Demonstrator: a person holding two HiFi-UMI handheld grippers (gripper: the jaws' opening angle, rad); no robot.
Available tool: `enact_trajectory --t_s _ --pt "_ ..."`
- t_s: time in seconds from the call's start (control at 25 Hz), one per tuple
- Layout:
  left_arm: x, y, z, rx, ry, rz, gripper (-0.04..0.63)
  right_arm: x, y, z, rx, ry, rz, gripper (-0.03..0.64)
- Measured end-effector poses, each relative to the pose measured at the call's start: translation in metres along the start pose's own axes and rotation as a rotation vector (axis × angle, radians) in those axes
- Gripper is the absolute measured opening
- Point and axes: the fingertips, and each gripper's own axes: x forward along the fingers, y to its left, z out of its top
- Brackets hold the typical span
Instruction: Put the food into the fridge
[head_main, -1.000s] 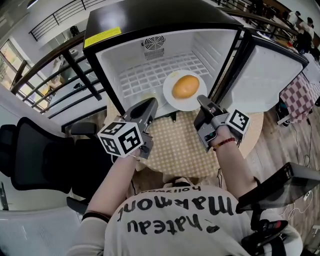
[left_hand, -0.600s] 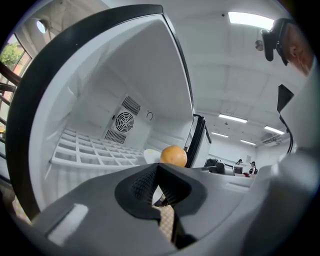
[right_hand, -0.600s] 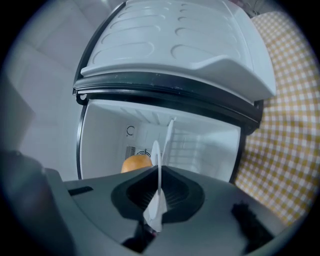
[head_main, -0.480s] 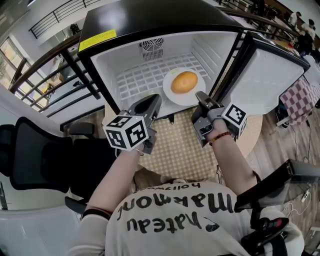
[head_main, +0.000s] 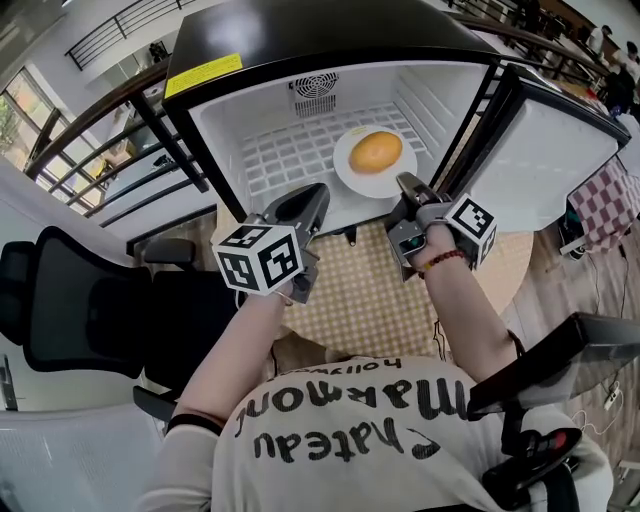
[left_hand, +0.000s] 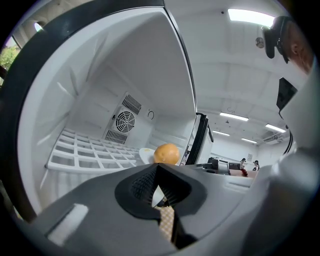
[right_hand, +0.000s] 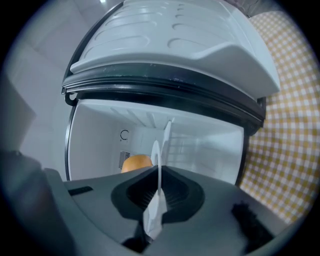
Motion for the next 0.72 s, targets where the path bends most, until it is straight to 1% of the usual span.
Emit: enact_trajectory --t_s 0.44,0.72 --pt "-0.006 0.006 0.005 -0.012 -0.013 0.018 0.005 0.016 0.006 -0.006 0.001 0.009 -0.009 0.023" --pt "-0.009 0.011 0.006 -0.018 -0.017 0.022 0.006 0.026 0.013 -0.009 -0.026 0.018 -0.014 0.023"
